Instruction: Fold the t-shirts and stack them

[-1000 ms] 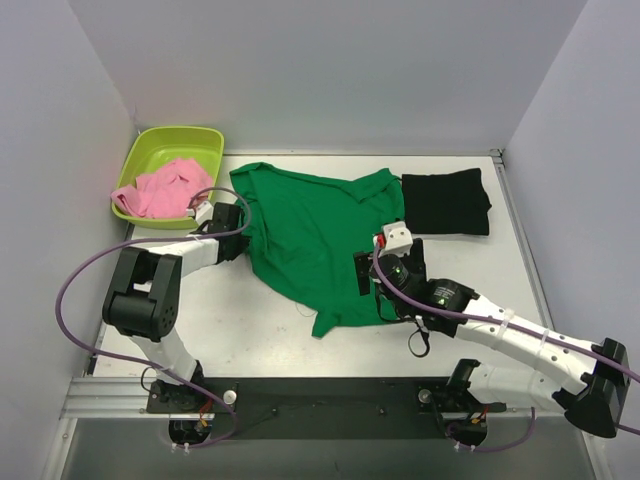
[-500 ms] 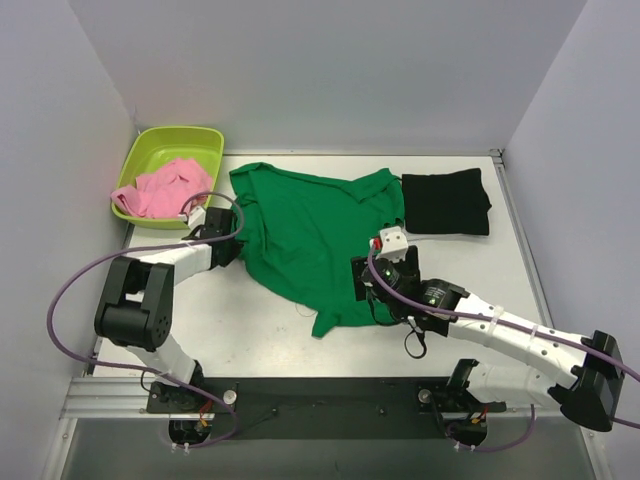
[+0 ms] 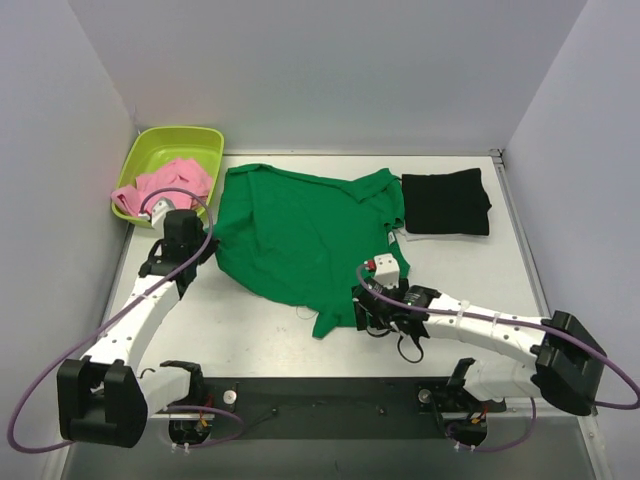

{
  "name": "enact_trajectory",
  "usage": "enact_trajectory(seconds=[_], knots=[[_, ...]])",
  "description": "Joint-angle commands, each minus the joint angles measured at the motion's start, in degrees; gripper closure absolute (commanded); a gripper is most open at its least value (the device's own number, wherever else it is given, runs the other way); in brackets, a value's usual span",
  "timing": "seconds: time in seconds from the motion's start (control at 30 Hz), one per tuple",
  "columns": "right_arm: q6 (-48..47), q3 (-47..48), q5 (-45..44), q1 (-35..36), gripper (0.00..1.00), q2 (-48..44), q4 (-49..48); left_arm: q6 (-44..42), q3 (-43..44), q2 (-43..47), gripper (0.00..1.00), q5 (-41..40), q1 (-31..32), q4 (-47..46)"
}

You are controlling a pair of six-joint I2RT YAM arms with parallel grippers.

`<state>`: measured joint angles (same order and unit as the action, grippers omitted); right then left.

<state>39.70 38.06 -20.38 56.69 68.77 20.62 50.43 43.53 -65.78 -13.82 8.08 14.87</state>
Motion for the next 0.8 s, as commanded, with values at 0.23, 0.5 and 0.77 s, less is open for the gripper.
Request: enact_trajectory(seconds=[0.23, 0.5, 0.77], knots=[[1.9, -1.7, 2.5, -3.1, 0.56, 11.0, -7.8, -2.5, -0.1, 3.6, 1.0, 2.8, -1.6, 3.6], [0.3, -1.2, 2.4, -5.5, 1.0, 14.1, -9.7, -3.1, -0.7, 3.7, 1.0, 3.5, -2.2, 2.6], [-3.3, 6.5, -2.5, -3.1, 1.0, 8.4, -0.2, -3.2, -0.8, 4.3, 1.0, 4.2, -2.5, 2.3]])
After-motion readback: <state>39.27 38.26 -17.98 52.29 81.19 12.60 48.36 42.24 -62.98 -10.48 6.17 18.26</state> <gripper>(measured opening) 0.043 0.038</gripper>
